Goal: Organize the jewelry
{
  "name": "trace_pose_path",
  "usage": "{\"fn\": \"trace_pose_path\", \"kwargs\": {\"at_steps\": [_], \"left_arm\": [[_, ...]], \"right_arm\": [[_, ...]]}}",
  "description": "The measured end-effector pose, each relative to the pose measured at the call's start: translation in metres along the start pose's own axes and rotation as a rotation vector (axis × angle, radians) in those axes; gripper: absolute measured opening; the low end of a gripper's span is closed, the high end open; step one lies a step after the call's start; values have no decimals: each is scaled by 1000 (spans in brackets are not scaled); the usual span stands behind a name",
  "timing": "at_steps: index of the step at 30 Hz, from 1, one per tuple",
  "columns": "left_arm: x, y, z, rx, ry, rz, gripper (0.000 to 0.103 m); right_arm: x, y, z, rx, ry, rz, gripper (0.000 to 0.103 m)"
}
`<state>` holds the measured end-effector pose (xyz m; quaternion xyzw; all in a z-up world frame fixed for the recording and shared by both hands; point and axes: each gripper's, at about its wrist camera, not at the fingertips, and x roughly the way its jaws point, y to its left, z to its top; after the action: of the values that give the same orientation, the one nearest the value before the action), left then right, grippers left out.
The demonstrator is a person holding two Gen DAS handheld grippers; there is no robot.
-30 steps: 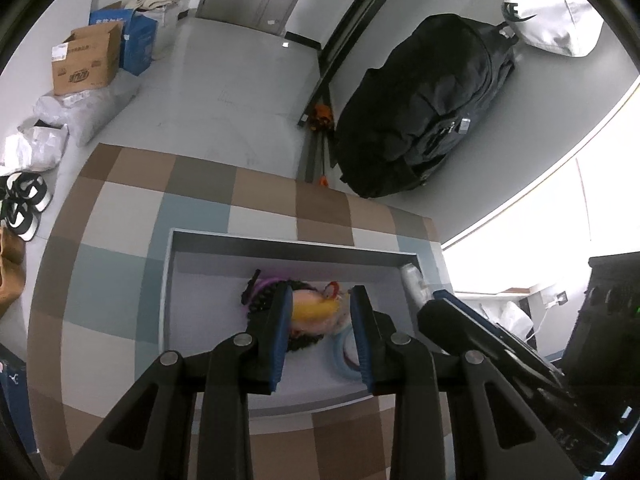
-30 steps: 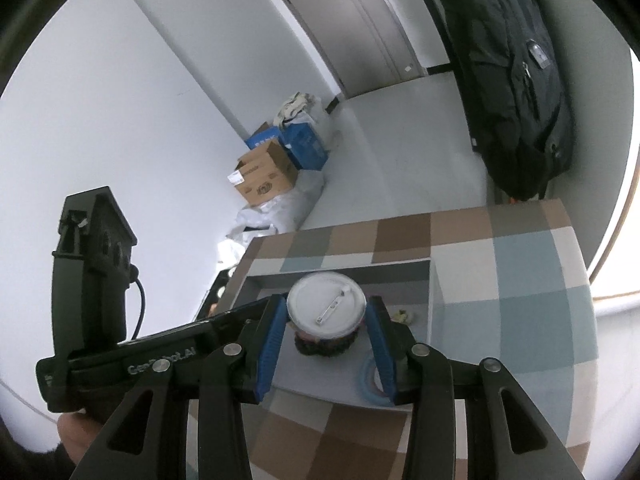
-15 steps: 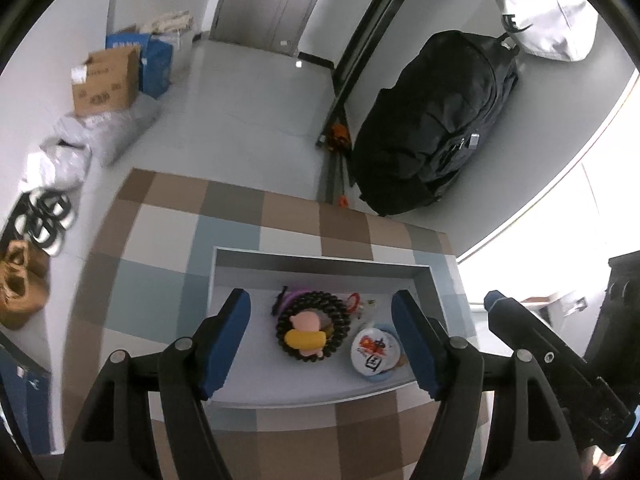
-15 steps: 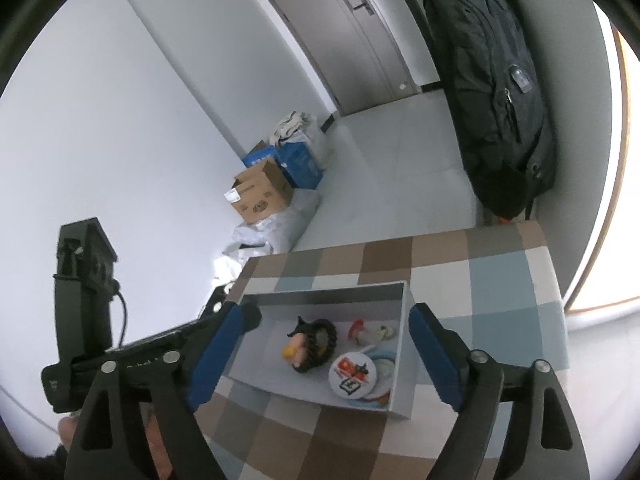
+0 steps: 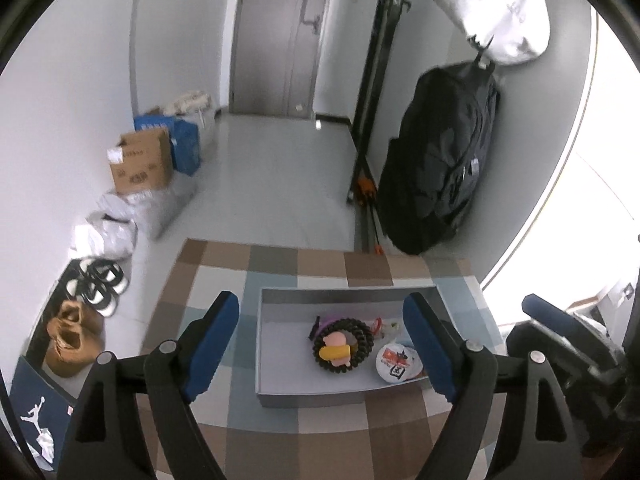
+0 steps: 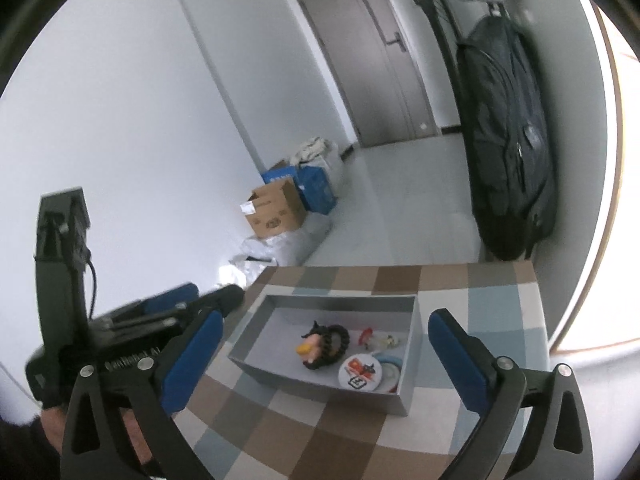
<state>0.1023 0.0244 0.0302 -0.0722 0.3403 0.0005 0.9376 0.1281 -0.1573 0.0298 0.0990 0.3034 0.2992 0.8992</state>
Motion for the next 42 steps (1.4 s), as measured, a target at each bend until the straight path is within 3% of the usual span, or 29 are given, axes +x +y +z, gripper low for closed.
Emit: {"fn": "trace_pose_path", "kwargs": {"at_steps": [5, 15, 21, 27, 42], "left_arm": [[-20, 3, -10, -20, -77, 25, 93], [-43, 3, -34, -24, -97, 71, 93], [-47, -2, -43, 36, -120, 105, 94], [-43, 4, -49, 17, -119, 120, 94], [-35, 0, -52, 9, -95, 117, 94]], "right_arm": [[-16, 13, -8, -62, -38, 6, 103], [-42, 27, -29, -124, -82, -20, 103], [-45, 20, -36, -109, -91, -41, 103], [-38, 16, -50, -109, -58, -92, 103], [-37, 12, -55, -99, -68, -79, 103]]}}
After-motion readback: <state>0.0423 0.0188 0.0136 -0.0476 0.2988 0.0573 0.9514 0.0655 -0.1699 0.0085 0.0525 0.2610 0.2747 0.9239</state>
